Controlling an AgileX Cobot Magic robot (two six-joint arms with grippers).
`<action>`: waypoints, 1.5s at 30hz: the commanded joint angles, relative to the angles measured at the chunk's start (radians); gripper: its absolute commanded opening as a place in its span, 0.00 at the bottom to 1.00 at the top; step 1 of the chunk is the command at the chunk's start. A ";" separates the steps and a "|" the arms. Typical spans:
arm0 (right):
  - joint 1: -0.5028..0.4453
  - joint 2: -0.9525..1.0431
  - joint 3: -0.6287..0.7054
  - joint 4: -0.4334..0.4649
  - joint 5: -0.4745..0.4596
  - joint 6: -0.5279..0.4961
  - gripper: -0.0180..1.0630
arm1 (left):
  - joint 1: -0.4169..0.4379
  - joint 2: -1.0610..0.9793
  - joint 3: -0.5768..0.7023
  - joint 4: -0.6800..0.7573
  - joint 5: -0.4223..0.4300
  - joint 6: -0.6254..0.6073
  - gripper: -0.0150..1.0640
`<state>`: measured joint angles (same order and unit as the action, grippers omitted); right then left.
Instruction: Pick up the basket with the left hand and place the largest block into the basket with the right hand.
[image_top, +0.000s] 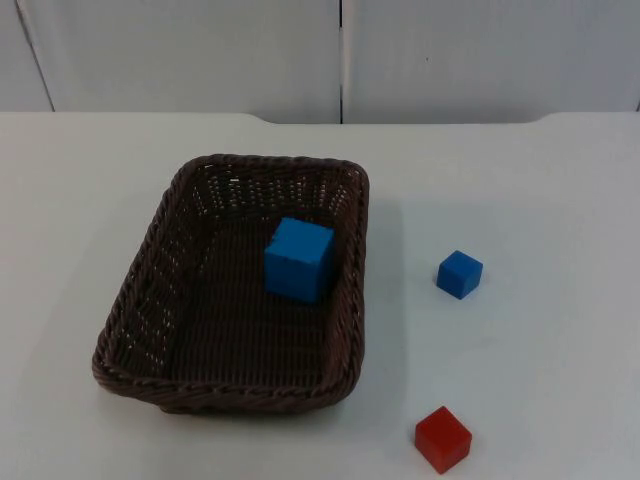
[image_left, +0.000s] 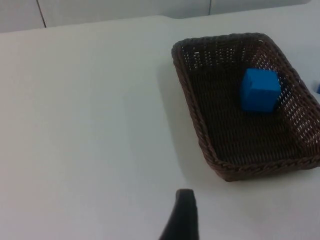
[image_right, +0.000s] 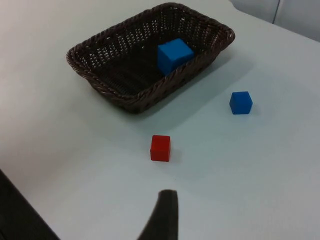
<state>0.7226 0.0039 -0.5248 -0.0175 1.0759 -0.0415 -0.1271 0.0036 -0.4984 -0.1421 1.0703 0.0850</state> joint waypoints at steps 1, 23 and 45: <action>-0.002 -0.004 0.007 -0.004 0.001 0.004 0.72 | 0.000 -0.004 0.005 0.004 0.002 -0.009 0.67; -0.002 -0.004 0.007 -0.004 0.001 0.004 0.72 | 0.000 -0.004 0.005 0.004 0.002 -0.013 0.67; -0.002 -0.004 0.007 -0.004 0.001 0.004 0.99 | 0.000 -0.004 0.005 0.038 0.002 -0.048 0.99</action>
<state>0.7226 0.0039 -0.5248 -0.0175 1.0775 -0.0415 -0.1271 0.0036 -0.4984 -0.1086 1.0703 0.0444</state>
